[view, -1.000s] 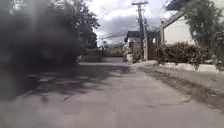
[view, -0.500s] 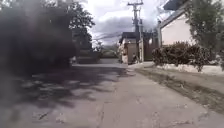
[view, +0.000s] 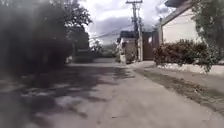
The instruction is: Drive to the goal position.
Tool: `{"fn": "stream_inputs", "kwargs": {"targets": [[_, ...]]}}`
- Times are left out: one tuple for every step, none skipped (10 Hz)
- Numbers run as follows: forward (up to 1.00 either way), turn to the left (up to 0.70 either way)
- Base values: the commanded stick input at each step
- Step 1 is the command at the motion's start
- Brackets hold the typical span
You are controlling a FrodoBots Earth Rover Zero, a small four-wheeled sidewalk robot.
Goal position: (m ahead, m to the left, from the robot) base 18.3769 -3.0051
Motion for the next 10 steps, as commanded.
{"fn": "stream_inputs", "kwargs": {"targets": [[1.0, 0.0], [1.0, 0.0], [1.0, 0.0], [1.0, 0.0], [1.0, -0.02], [1.0, -0.16], [1.0, -0.34], [1.0, -0.39], [1.0, -0.26], [1.0, 0.0]]}}
